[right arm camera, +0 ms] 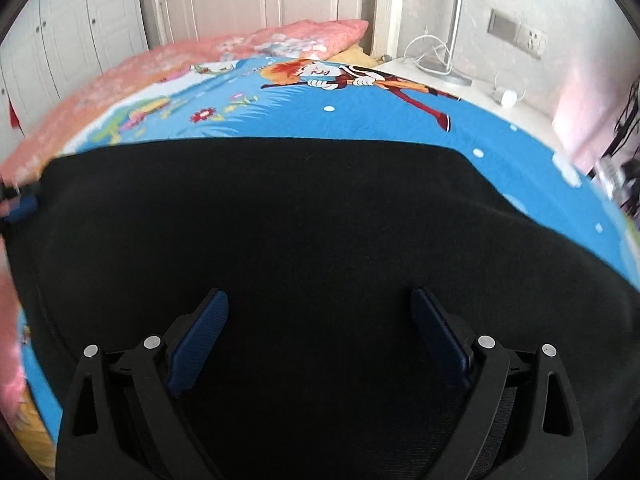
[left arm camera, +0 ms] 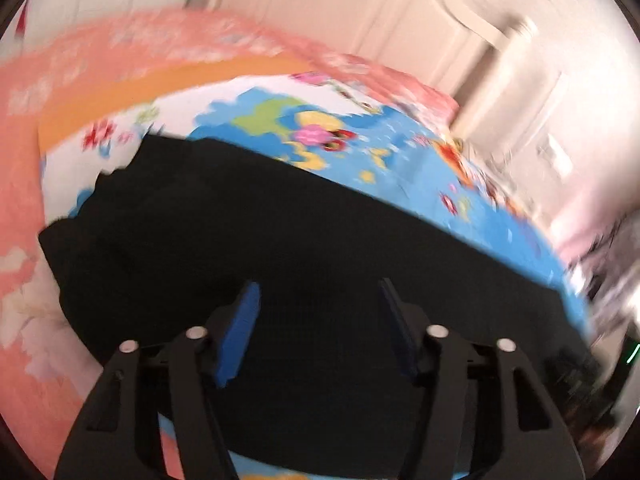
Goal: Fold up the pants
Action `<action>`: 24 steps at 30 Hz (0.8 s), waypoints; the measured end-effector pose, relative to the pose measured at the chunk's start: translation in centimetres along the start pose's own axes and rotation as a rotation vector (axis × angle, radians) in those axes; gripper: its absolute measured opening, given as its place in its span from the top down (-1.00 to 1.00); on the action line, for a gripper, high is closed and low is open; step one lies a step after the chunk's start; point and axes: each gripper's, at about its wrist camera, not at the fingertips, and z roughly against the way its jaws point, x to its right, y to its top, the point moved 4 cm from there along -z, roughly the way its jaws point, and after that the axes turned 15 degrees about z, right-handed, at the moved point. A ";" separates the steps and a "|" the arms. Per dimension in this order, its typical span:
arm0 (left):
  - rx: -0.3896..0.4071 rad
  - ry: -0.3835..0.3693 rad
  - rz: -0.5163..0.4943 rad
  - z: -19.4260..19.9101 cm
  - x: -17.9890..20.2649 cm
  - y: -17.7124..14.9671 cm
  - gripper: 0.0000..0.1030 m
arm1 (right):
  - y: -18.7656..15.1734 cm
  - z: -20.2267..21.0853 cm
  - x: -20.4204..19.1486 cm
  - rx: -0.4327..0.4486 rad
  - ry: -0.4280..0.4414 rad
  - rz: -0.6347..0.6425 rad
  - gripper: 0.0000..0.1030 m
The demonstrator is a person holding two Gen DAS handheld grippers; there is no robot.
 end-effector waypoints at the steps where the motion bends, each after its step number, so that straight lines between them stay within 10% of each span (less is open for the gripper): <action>1: 0.002 -0.042 0.025 0.0 -0.5 1.2 0.05 | 0.0 0.0 0.0 -0.002 -0.008 0.003 -0.75; 4: 0.012 -0.014 0.040 -1.3 -2.7 4.7 0.16 | -0.3 0.0 0.3 -0.002 0.013 -0.019 -0.76; 6: -0.009 0.031 0.072 -2.3 -5.2 6.4 0.95 | -0.3 -0.1 0.4 0.000 0.013 -0.021 -0.77; 10: 0.029 0.098 0.119 -2.1 -7.0 9.4 0.96 | -0.4 1.1 1.2 0.051 0.068 -0.053 -0.76; 12: 0.063 0.122 0.076 -1.1 -5.6 8.6 0.61 | -0.7 4.0 3.1 0.144 0.104 -0.095 -0.75; 17: 0.120 0.042 0.000 2.9 -2.0 5.2 0.48 | -5.8 10.2 14.6 0.212 -0.137 -0.290 -0.75; 22: 0.096 -0.022 -0.082 4.6 1.2 1.4 0.49 | -15.2 9.2 26.6 -0.100 -0.360 -0.494 -0.39; 24: 0.088 -0.027 -0.129 4.5 2.5 0.5 0.49 | -18.4 8.5 28.9 -0.112 -0.331 -0.565 -0.56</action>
